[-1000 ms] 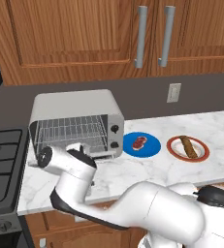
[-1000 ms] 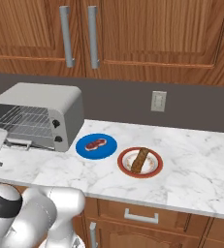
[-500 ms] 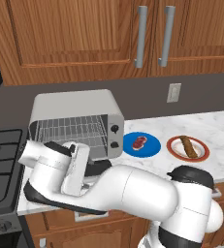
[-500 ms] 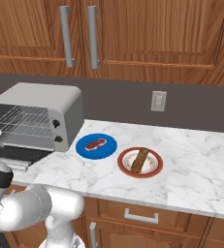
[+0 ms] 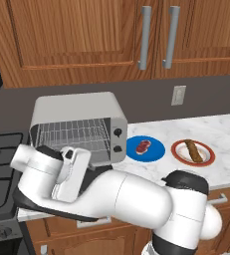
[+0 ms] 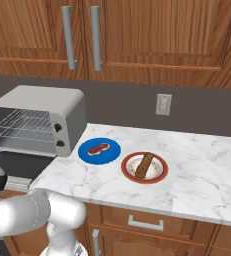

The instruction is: Open the toaster oven door. Place the baguette on the top rack in the toaster oven and place the steak on the bottom rack.

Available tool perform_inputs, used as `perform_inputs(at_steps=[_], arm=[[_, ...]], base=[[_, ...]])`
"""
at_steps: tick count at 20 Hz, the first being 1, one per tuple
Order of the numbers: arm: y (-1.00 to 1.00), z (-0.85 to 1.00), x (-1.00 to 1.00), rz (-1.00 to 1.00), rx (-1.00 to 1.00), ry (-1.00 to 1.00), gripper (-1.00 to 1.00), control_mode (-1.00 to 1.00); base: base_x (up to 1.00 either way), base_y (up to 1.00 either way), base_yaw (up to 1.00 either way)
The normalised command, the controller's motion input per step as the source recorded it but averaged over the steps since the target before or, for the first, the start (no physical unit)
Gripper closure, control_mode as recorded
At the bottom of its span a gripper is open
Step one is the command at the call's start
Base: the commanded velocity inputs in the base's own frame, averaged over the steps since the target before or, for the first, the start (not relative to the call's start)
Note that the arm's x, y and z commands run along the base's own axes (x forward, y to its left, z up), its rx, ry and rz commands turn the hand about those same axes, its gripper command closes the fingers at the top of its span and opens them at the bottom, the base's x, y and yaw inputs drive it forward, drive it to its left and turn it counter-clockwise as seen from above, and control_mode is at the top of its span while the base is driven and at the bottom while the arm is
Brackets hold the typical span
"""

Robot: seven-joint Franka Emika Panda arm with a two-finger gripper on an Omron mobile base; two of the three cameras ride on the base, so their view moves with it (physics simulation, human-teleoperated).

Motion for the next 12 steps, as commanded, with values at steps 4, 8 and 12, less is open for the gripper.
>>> perform_inputs(at_steps=[4,8,12], arm=[[-0.09,-0.12,0.1,0.0,0.16,-0.34,-1.0,-1.0],[-0.16,-0.03,0.18,-0.01,0.14,-0.25,-1.0,-1.0],[-0.22,0.04,0.23,-0.01,0.22,-0.01,-1.0,-1.0]], base=[[0.0,0.0,0.0],[0.0,0.0,0.0],[0.0,0.0,0.0]])
